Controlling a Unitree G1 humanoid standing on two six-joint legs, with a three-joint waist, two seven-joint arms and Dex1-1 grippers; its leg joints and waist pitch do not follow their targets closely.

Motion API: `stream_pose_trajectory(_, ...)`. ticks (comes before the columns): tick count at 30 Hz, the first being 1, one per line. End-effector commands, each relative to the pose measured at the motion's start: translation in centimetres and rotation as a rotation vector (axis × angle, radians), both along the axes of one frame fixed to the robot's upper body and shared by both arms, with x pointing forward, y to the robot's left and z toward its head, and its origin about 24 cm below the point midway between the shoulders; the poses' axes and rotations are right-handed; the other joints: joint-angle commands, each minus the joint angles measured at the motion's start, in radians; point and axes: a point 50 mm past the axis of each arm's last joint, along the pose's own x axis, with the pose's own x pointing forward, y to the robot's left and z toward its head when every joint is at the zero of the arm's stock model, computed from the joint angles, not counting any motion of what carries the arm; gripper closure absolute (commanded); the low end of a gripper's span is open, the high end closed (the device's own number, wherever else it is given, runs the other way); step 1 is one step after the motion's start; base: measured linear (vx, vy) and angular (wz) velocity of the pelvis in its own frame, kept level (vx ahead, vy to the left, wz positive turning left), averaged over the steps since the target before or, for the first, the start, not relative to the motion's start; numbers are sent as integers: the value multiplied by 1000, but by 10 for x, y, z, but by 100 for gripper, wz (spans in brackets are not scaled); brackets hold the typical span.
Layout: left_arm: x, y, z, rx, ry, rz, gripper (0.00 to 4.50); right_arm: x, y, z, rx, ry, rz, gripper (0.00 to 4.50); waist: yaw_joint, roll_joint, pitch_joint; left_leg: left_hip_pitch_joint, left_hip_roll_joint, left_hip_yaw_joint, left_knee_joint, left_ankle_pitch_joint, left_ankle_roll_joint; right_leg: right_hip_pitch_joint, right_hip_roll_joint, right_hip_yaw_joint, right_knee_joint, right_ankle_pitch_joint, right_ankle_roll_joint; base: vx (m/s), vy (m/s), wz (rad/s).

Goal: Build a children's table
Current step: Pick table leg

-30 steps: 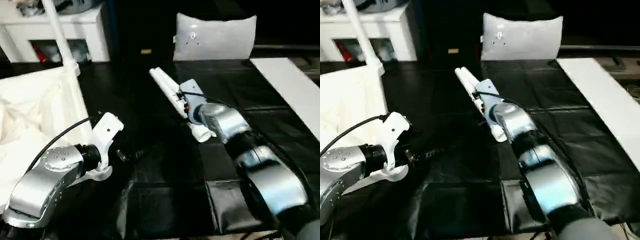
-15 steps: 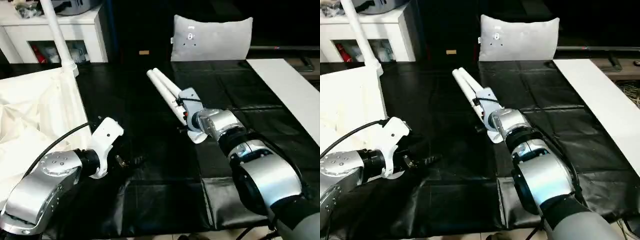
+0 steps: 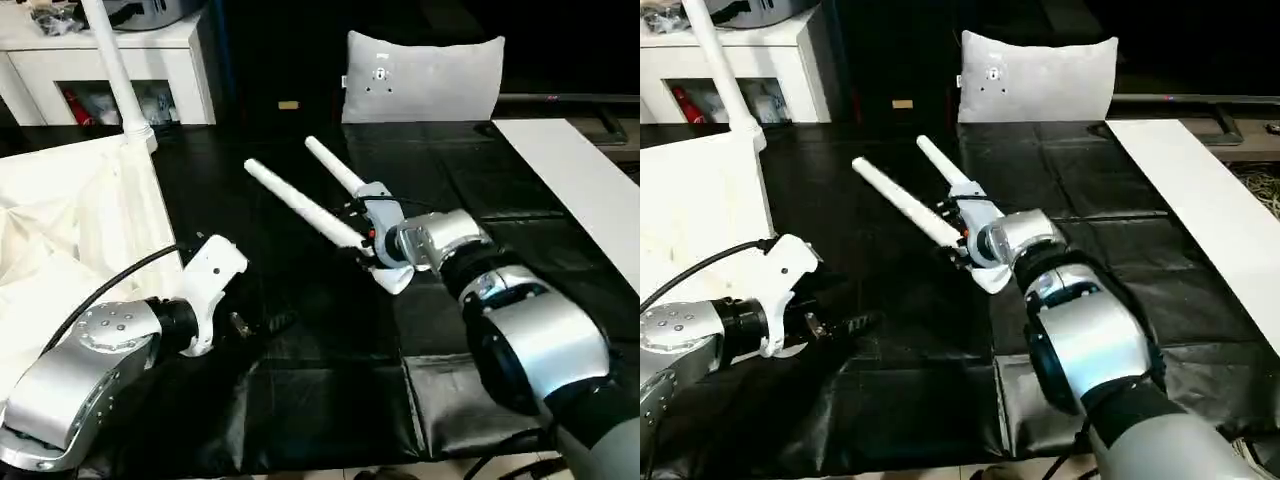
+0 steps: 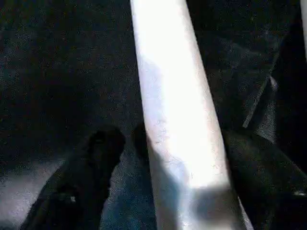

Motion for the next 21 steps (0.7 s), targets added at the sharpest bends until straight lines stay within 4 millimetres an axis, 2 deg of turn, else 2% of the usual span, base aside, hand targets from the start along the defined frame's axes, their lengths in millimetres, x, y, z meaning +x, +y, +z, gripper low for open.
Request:
stream_pose_trajectory(1, 0, -5, 10, -24, -31, -19, 0, -2, -3, -1, -31, 36, 26, 123, -1, 10, -53, -18, 35, 4, -90, -163, 12, 67, -75, 52, -73, -349, -220, 0, 0, 0)
stream_pose_trajectory(4, -2, -6, 8, -10, -18, -31, 0, -5, -3, -3, -74, 69, 105, 144, -2, 6, -49, -20, 37, 2, -91, -180, 14, 69, -77, 53, -75, -373, -212, 0, 0, 0)
stream_pose_trajectory(6, -4, -5, 4, 9, -6, -34, 0, -6, -2, -4, -87, 76, 130, 173, -3, 6, -47, -20, 37, 2, -92, -186, 16, 67, -79, 54, -78, -401, -200, 0, 0, 0)
stream_pose_trajectory(8, -5, -4, 3, 12, -2, -35, 0, -7, -2, -5, -88, 78, 137, 179, -4, 5, -46, -17, 38, 1, -92, -188, 13, 65, -78, 54, -79, -410, -197, 0, 0, 0)
stream_pose_trajectory(9, -6, -5, 2, 13, 1, -37, 0, -7, -1, -5, -88, 75, 149, 201, -4, 6, -46, -17, 38, 1, -92, -191, 11, 65, -78, 54, -79, -412, -197, 0, 0, 0)
stream_pose_trajectory(14, -4, -7, 0, 16, 9, -40, 0, -7, -1, -5, -62, 64, 152, 243, -5, 10, -48, -16, 40, 0, -92, -188, 7, 65, -77, 54, -76, -386, -206, 0, 0, 0)
stream_pose_trajectory(19, -2, -8, -2, 15, 14, -40, 0, -7, -3, -7, -43, 71, 137, 259, -6, 12, -49, -15, 39, 1, -92, -183, 5, 67, -76, 54, -75, -362, -215, 0, 0, 0)
stream_pose_trajectory(21, -2, -8, -4, 18, 18, -43, 0, -8, -3, -8, -39, 73, 137, 261, -5, 19, -49, -15, 38, 0, -91, -188, 3, 67, -76, 53, -75, -360, -218, 0, 0, 0)
